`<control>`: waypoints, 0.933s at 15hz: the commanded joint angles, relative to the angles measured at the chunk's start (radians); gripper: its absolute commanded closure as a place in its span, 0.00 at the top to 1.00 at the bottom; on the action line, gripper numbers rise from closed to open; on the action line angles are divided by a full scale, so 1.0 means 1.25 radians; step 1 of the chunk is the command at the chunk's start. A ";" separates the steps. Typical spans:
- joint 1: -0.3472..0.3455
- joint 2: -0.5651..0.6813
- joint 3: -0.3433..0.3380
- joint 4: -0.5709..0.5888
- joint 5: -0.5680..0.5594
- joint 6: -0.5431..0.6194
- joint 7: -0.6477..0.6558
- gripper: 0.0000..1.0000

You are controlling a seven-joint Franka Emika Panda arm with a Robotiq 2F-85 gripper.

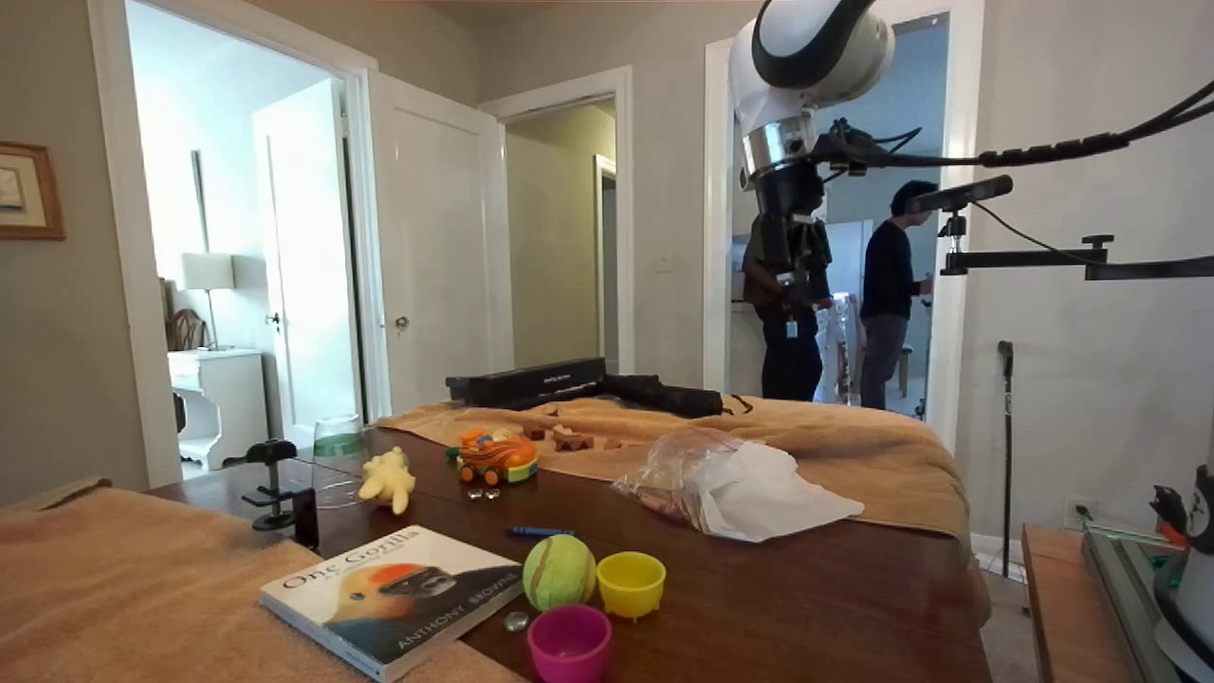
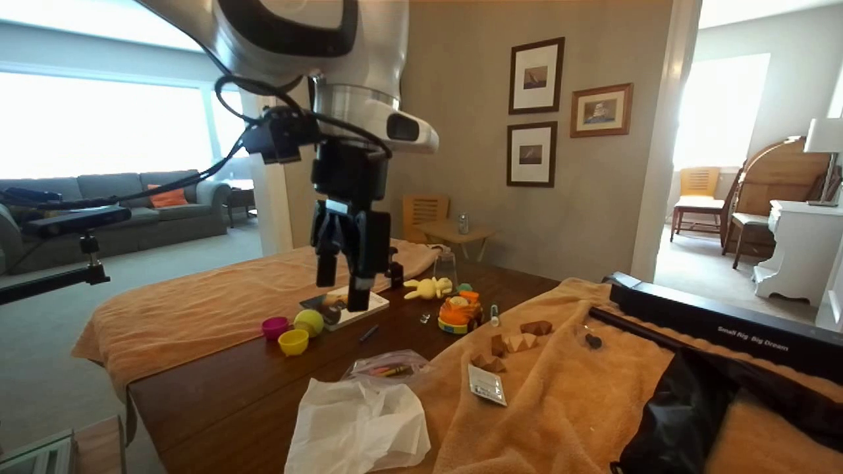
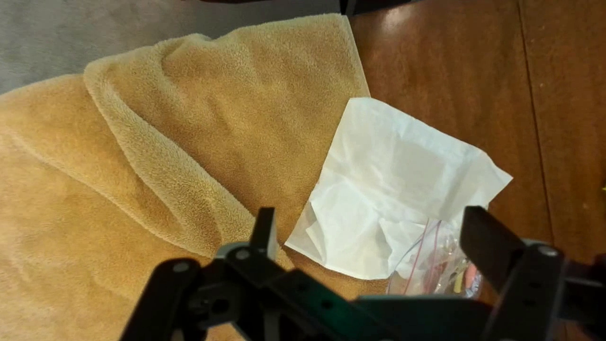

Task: Wipe the toy car with the white cloth

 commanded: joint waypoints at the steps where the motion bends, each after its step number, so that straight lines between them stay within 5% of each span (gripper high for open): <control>1: -0.013 0.087 -0.004 0.002 -0.003 0.057 0.033 1.00; 6: -0.025 0.178 -0.008 -0.019 -0.027 0.176 0.067 1.00; 7: -0.020 0.153 -0.008 -0.008 0.000 0.132 0.040 1.00; 14: -0.030 0.198 -0.007 -0.033 -0.056 0.239 0.093 1.00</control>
